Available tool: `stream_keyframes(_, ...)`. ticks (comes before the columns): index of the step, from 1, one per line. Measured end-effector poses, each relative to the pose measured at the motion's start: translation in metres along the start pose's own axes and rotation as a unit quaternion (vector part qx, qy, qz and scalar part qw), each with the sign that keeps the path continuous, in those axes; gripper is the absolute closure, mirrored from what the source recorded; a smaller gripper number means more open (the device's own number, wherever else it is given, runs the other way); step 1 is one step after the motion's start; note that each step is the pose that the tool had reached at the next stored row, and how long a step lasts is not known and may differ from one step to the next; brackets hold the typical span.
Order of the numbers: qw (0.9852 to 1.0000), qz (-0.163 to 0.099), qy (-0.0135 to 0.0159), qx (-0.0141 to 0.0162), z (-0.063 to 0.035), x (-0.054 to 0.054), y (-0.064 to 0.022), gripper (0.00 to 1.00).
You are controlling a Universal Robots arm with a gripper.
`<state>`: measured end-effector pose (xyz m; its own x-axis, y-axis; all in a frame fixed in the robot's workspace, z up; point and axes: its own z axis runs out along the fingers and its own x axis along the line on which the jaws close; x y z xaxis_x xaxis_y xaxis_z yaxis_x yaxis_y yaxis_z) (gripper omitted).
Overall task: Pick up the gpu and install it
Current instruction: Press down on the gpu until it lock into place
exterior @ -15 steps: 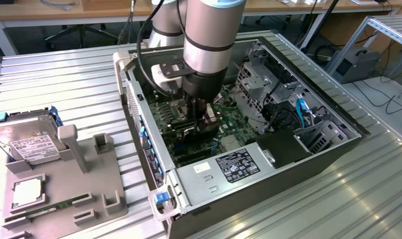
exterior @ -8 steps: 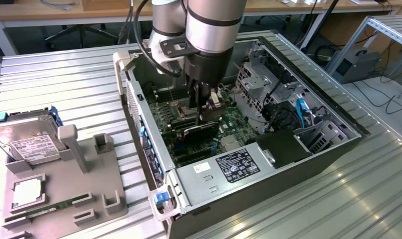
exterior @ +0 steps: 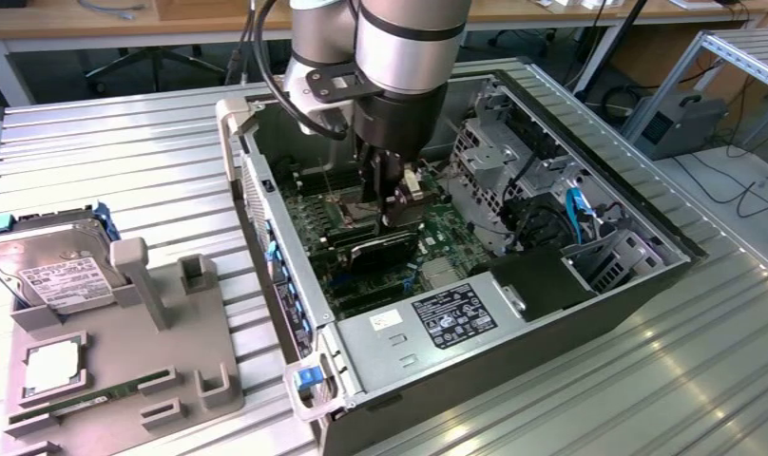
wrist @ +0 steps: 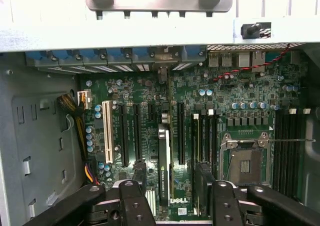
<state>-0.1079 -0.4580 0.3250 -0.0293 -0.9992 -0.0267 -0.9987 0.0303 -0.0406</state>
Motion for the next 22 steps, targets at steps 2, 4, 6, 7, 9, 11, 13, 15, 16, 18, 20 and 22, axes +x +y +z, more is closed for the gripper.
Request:
stream_keyframes(2,1.0000,0.000,0.0000,0.0000,0.0000,0.0000,0.0000,0.48)
stream_keyframes(4,1.0000,0.000,0.0000,0.0000,0.0000,0.0000,0.0000,0.48)
stream_keyframes(6,1.0000,0.000,0.0000,0.0000,0.0000,0.0000,0.0000,0.48)
stream_keyframes(7,1.0000,0.000,0.0000,0.0000,0.0000,0.0000,0.0000,0.48)
stream_keyframes(9,1.0000,0.000,0.0000,0.0000,0.0000,0.0000,0.0000,0.49)
stream_keyframes(11,1.0000,0.000,0.0000,0.0000,0.0000,0.0000,0.0000,0.62)
stream_keyframes(13,1.0000,0.000,0.0000,0.0000,0.0000,0.0000,0.0000,0.74)
stream_keyframes(15,1.0000,0.000,0.0000,0.0000,0.0000,0.0000,0.0000,0.86)
stream_keyframes(16,1.0000,0.000,0.0000,0.0000,0.0000,0.0000,0.0000,0.89)
stream_keyframes(18,1.0000,0.000,0.0000,0.0000,0.0000,0.0000,0.0000,0.89)
stream_keyframes(20,1.0000,0.000,0.0000,0.0000,0.0045,0.0001,0.0002,0.89)
stream_keyframes(22,1.0000,0.000,0.0000,0.0000,0.0093,0.0002,0.0004,0.89)
